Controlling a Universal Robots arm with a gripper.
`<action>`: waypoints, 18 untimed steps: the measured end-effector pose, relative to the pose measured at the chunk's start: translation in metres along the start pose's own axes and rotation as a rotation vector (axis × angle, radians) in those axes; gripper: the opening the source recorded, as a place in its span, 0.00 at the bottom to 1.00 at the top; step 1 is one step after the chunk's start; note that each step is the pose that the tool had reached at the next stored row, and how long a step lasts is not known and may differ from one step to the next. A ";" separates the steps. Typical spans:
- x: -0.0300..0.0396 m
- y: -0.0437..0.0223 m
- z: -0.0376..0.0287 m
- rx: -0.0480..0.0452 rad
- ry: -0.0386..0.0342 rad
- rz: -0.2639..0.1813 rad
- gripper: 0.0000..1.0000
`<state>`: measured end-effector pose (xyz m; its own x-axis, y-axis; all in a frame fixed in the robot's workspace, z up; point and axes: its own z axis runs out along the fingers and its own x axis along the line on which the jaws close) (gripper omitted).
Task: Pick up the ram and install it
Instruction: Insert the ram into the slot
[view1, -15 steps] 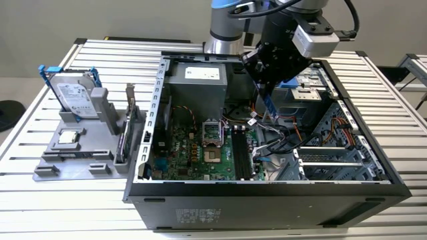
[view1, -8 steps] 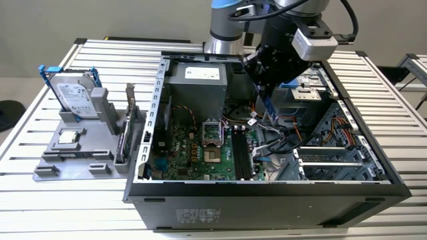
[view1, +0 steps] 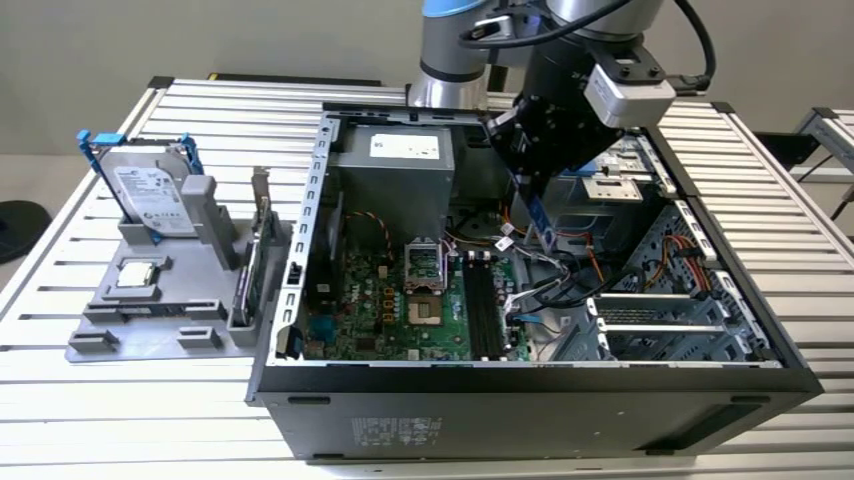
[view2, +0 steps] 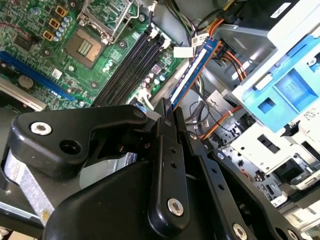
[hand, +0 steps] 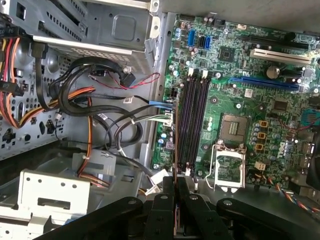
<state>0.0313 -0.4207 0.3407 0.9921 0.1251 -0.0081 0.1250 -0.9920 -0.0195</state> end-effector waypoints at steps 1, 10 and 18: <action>0.0003 0.0001 0.0006 0.0000 -0.0003 0.000 0.00; 0.0027 0.0004 0.0056 0.0005 -0.0034 0.003 0.00; 0.0038 0.0007 0.0107 0.0007 -0.0054 0.005 0.00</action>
<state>0.0350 -0.4207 0.3300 0.9927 0.1201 -0.0136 0.1198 -0.9926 -0.0201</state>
